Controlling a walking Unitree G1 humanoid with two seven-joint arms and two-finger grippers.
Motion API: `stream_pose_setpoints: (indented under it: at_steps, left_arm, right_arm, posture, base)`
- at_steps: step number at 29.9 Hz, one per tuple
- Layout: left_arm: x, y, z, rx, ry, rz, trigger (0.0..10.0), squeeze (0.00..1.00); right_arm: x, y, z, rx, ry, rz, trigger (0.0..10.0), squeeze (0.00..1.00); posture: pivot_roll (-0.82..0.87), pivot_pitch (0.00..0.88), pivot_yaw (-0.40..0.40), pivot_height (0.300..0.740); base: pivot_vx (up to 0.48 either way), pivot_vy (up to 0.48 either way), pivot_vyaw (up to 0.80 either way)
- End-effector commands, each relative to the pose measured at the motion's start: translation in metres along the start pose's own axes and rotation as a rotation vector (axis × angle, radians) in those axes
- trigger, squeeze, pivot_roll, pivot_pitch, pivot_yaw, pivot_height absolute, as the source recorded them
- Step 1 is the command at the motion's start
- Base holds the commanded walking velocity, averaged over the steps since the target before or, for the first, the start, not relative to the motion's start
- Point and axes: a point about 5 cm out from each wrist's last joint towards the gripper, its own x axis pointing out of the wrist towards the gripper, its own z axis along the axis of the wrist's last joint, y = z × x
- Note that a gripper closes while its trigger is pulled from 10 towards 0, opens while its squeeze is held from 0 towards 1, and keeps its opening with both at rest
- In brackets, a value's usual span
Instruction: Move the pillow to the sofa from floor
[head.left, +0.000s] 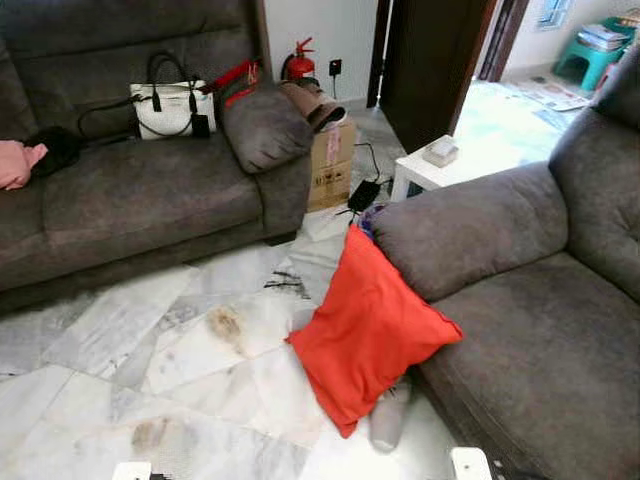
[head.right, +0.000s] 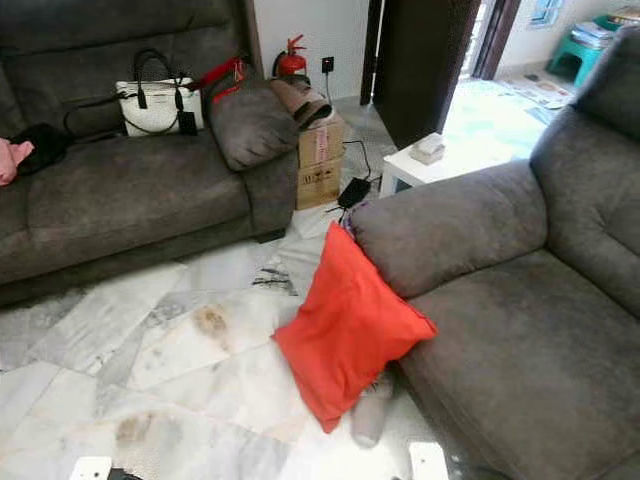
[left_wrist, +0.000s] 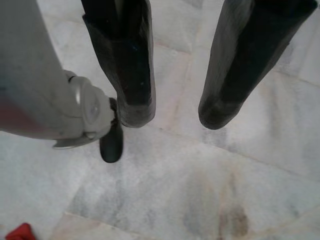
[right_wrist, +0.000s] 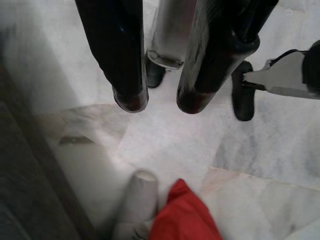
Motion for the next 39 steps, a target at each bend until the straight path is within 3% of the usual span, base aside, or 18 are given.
stream_pose_setpoints:
  at_steps: [1,16,34,39]
  left_arm:
    - [-0.0019,0.0019,-0.0077,0.011,0.025,-0.001,10.0,0.00]
    - [-0.0018,0.0017,-0.0075,0.014,0.026,-0.004,10.0,0.00]
    - [-0.0019,0.0014,-0.0070,0.017,0.022,-0.017,10.0,0.00]
    - [-0.0019,0.0012,-0.0070,0.017,0.022,-0.018,10.0,0.00]
  right_arm:
    - [0.0004,0.0033,-0.0020,0.013,0.007,0.005,10.0,0.00]
    - [0.0004,0.0027,-0.0033,0.020,0.021,-0.002,10.0,0.00]
    - [0.0004,0.0029,-0.0016,0.032,-0.004,-0.006,10.0,0.00]
    - [0.0004,0.0031,-0.0016,0.028,-0.002,-0.001,10.0,0.00]
  posture:
    - [0.08,0.147,0.011,0.740]
    - [0.08,0.146,0.012,0.740]
    - [0.08,0.146,0.014,0.740]
    - [0.08,0.145,0.014,0.740]
  base:
    - [0.000,0.000,0.00]
    - [0.000,0.000,-0.60]
    - [0.137,0.000,0.00]
    - [0.100,0.000,-0.61]
